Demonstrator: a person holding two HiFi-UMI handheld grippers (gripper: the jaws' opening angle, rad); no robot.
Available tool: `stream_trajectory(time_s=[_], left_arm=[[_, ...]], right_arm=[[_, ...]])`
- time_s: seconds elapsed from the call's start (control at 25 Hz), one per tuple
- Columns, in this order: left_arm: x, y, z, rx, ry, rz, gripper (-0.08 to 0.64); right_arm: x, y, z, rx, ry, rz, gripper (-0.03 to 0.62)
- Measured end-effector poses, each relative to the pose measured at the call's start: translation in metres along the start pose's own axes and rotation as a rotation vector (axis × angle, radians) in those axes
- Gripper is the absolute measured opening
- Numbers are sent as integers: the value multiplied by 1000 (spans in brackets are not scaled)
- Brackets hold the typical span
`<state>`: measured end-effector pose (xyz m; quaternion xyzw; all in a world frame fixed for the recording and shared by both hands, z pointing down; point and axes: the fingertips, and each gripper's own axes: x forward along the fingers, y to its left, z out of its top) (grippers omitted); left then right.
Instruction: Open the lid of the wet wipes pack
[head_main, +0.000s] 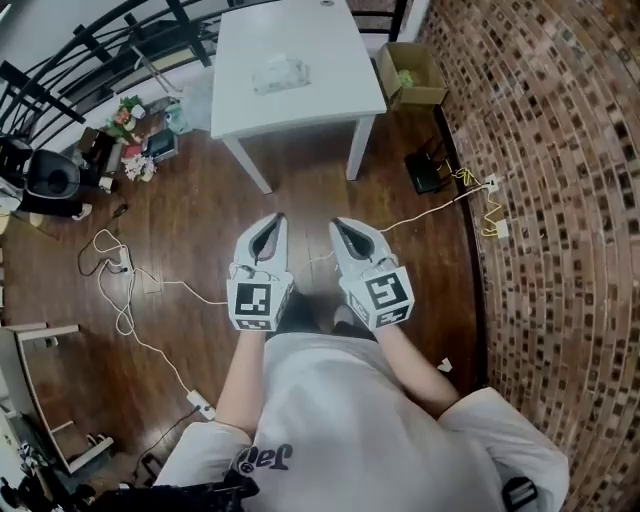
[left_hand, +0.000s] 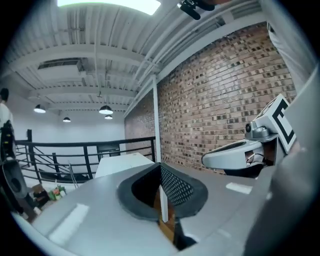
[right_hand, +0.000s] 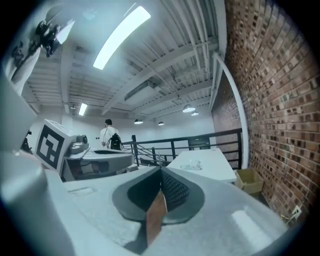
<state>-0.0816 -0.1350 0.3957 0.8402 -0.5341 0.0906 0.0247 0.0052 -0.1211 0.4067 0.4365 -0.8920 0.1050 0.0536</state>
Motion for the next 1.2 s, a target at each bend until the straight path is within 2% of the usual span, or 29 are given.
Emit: stream_trajectory(time_s=[0.08,0.16,0.32,0.48,0.64,1.2], left_arm=[[-14,1,37,6,-48,17,17],[-29,0,58,7,-83,22,17],[-58,3,68,51,-117,40,17],[-95,25,78,33,-165,117,17],[-124,48,74,-20,-211,145,17],[-173,116,45,-91,-223,182,17]], right_arm=[[-6,15,31,-32,-61,3,-12],[-13,27,52,-57,-94,-17,-12],[-25,43,74,-93,-139,-75,-11],[-21,62,87,-97,-171,-111,-9],[-10,90,85,-102,-167,-87,-9],[26,170,70,-151,-113,-35,-9]])
